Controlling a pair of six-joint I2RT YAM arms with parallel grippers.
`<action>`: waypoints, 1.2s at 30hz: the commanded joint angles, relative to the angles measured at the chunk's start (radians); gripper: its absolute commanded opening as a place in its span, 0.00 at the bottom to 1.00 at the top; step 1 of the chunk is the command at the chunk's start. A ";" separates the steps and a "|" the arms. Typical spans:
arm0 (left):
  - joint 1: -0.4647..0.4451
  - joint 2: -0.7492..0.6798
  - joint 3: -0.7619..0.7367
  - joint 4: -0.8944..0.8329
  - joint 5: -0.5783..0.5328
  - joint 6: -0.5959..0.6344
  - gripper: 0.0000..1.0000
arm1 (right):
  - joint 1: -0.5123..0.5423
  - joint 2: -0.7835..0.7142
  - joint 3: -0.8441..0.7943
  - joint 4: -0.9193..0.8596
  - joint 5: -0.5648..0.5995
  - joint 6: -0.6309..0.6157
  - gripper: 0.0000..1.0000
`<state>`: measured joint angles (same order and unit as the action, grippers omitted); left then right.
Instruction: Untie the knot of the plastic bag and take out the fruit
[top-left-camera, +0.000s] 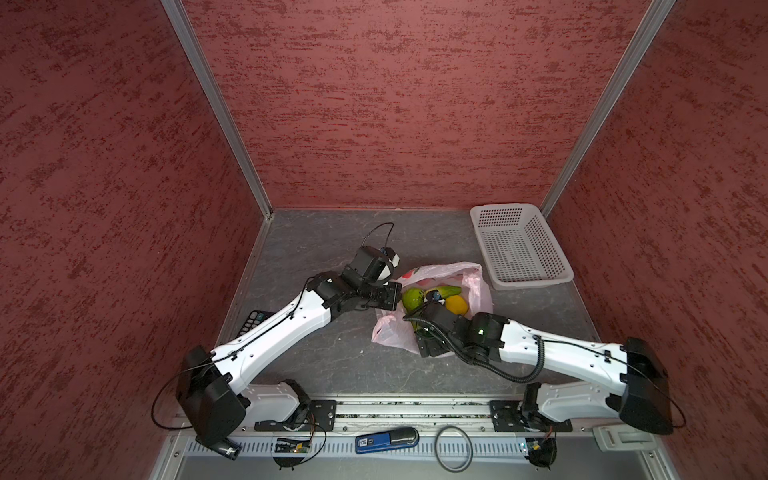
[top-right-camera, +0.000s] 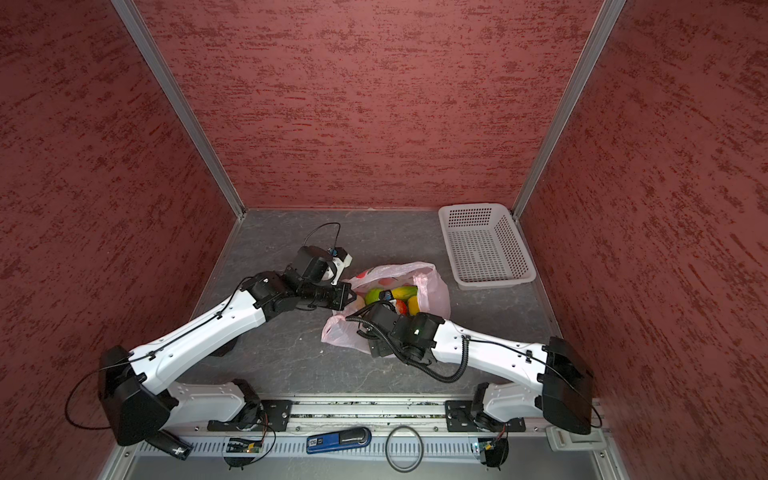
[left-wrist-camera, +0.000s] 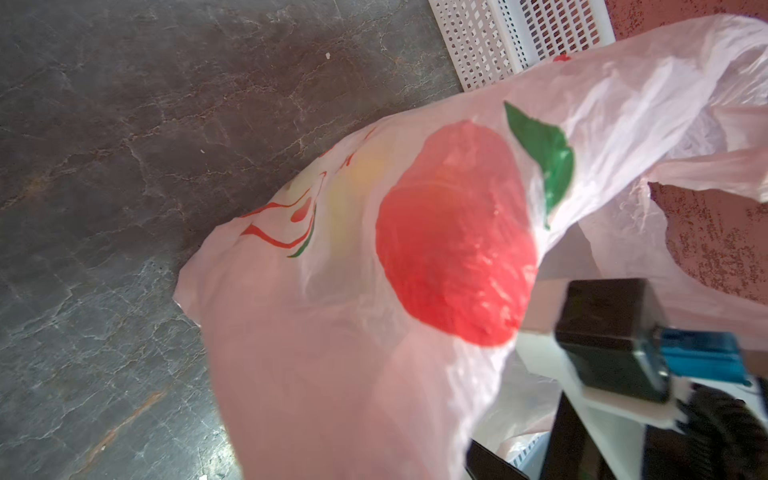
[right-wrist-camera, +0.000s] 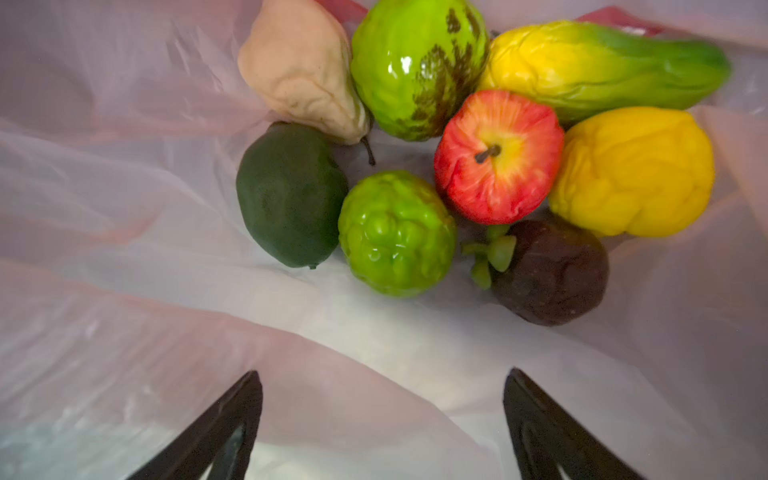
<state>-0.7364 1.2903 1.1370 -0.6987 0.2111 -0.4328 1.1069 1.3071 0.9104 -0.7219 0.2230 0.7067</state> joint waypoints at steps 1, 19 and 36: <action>-0.016 -0.025 0.010 -0.002 0.030 -0.003 0.00 | -0.001 0.013 -0.043 0.078 -0.052 0.053 0.92; -0.100 -0.023 0.002 -0.035 0.026 -0.029 0.00 | -0.116 0.056 -0.017 0.176 -0.054 0.195 0.93; -0.101 -0.027 -0.013 -0.012 0.020 -0.028 0.00 | -0.190 0.236 -0.030 0.327 -0.131 0.214 0.93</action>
<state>-0.8181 1.2778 1.1164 -0.7517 0.1871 -0.4816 0.9276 1.5070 0.8677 -0.4042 0.1196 0.9028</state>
